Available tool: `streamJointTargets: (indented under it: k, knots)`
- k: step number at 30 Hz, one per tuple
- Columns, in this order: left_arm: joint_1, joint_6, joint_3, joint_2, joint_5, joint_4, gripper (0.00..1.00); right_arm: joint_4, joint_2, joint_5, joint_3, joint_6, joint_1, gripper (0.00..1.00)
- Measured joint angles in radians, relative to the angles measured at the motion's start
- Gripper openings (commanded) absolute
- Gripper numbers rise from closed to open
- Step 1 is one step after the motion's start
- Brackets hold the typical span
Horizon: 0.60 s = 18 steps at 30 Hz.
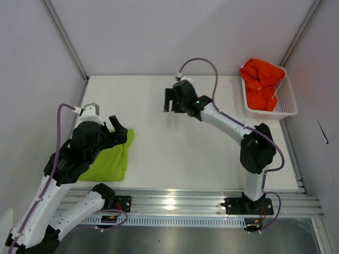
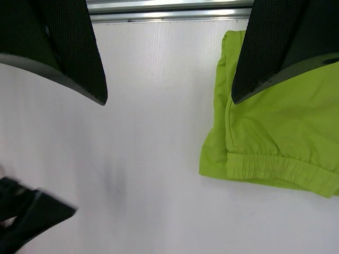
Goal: Fold and stack the shorts
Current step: Grab the shorts from the pile
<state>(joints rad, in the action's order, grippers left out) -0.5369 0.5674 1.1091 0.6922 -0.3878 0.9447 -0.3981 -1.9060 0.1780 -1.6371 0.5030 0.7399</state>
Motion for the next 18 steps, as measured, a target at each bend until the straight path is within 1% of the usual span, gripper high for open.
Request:
streamJointTargets:
  k: [5,7,9,12,14,16,18]
  knots:
    - [0.000,-0.003,-0.027,0.029,0.029,-0.023,0.99,-0.063,0.131,0.062,0.014,-0.052,-0.254,0.86]
    - [0.000,-0.011,-0.027,0.038,0.029,-0.029,0.99,-0.069,0.158,0.082,0.014,-0.059,-0.371,0.89]
    - [0.000,-0.021,-0.027,0.045,0.027,-0.032,0.99,-0.068,0.169,0.101,0.014,-0.055,-0.481,0.89]
    - [0.000,-0.032,-0.027,0.050,0.022,-0.038,0.99,-0.063,0.166,0.111,0.014,-0.018,-0.617,0.87]
    - [0.000,-0.043,-0.027,0.052,0.016,-0.046,0.99,-0.046,0.156,0.114,0.014,0.020,-0.685,0.86]
    - [0.000,-0.051,-0.027,0.059,0.012,-0.052,0.99,-0.032,0.119,0.124,-0.013,0.079,-0.749,0.86]
    - [0.000,-0.056,-0.027,0.071,0.004,-0.058,0.99,-0.022,0.048,0.125,-0.070,0.142,-0.794,0.85]
